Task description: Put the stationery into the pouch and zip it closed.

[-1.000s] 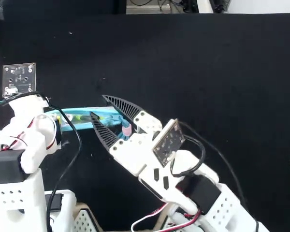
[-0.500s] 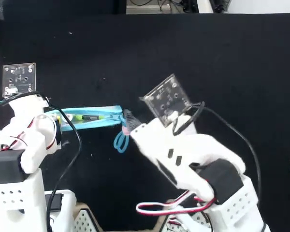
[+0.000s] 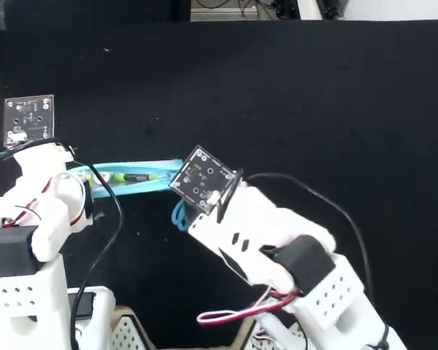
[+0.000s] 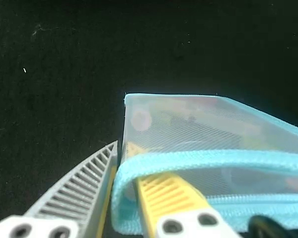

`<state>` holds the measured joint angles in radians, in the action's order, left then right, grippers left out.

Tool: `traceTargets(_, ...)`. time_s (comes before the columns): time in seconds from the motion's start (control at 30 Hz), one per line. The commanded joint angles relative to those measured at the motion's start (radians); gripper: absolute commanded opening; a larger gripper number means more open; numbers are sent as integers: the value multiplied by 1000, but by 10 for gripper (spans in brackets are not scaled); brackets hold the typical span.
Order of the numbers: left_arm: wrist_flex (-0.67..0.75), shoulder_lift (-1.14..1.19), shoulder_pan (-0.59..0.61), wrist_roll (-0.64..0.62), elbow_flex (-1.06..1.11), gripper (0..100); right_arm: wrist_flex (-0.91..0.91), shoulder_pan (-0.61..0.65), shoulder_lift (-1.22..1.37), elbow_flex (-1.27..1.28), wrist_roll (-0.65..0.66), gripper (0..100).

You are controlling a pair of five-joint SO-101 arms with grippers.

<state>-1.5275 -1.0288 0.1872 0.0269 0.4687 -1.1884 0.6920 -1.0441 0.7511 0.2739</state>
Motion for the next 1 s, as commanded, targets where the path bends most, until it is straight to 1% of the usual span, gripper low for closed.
traceTargets(0.0, 11, 3, 13, -3, 1, 30, 91, 11, -12, 25, 68, 142)
traceTargets(0.07, 11, 3, 13, -3, 1, 30, 118, 11, -13, 35, 84, 142)
traceTargets(0.33, 11, 3, 13, -3, 1, 30, 127, 15, -8, 16, 91, 142)
traceTargets(0.57, 11, 3, 13, -3, 1, 30, 173, 11, -13, 61, 92, 133)
traceTargets(0.6, 11, 3, 13, -3, 1, 30, 173, 9, -16, 58, 92, 114)
traceTargets(0.7, 11, 3, 13, -3, 1, 30, 178, 9, -30, 31, 103, 5)
traceTargets(0.77, 11, 3, 13, -3, 1, 30, 172, 12, -53, 19, 137, 12)
traceTargets(0.97, 11, 3, 13, -3, 1, 30, 150, 6, -101, 10, 146, 10)
